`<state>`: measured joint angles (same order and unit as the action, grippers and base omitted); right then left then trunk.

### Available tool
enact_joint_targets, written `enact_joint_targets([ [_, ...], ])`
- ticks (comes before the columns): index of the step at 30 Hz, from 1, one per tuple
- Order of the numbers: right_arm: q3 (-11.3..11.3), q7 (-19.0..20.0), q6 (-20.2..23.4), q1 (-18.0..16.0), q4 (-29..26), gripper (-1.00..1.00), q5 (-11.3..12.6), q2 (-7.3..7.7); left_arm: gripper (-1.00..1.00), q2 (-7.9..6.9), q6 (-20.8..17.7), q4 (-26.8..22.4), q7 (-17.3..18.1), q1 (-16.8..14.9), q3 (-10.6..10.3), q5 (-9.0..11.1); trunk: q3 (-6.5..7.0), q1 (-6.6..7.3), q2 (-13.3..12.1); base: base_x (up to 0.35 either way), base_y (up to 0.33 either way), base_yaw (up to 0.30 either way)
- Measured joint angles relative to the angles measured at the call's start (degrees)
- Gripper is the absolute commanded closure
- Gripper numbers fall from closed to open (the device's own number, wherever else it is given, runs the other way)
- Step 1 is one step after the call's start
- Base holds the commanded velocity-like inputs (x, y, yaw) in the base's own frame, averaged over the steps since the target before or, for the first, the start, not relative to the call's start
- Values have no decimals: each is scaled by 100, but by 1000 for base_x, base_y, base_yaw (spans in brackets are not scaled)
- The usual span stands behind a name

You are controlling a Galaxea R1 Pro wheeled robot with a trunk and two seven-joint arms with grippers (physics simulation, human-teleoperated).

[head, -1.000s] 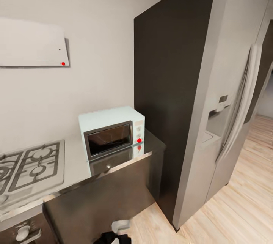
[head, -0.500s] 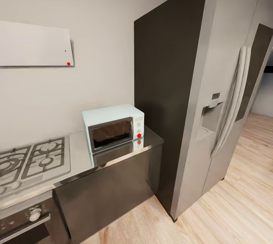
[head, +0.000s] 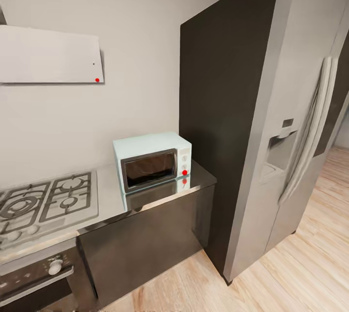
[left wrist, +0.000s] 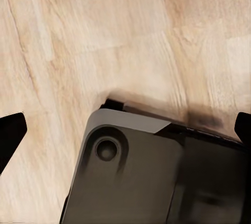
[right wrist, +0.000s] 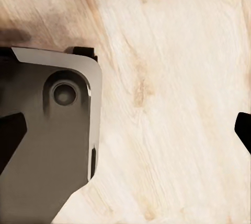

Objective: In the kitchen, take the popcorn bag from the countertop, put it into the microwave, and heat it until the popcorn is cooked so the cooked popcorn ends up inside the bag.

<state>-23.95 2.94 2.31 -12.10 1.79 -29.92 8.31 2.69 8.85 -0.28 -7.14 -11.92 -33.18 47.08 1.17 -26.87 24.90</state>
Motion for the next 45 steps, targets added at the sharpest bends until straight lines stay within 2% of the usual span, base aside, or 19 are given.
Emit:
enact_joint_targets([
  [5,14,0,2,0,0,-100,-56,-8,-100,1,0,0,0,-1,0,-2,-35,0,0,0,0,221],
  [45,11,8,-48,4,9,-100,-60,-8,-100,-1,-1,0,0,4,0,-1,-287,1,-9,0,0,224],
])
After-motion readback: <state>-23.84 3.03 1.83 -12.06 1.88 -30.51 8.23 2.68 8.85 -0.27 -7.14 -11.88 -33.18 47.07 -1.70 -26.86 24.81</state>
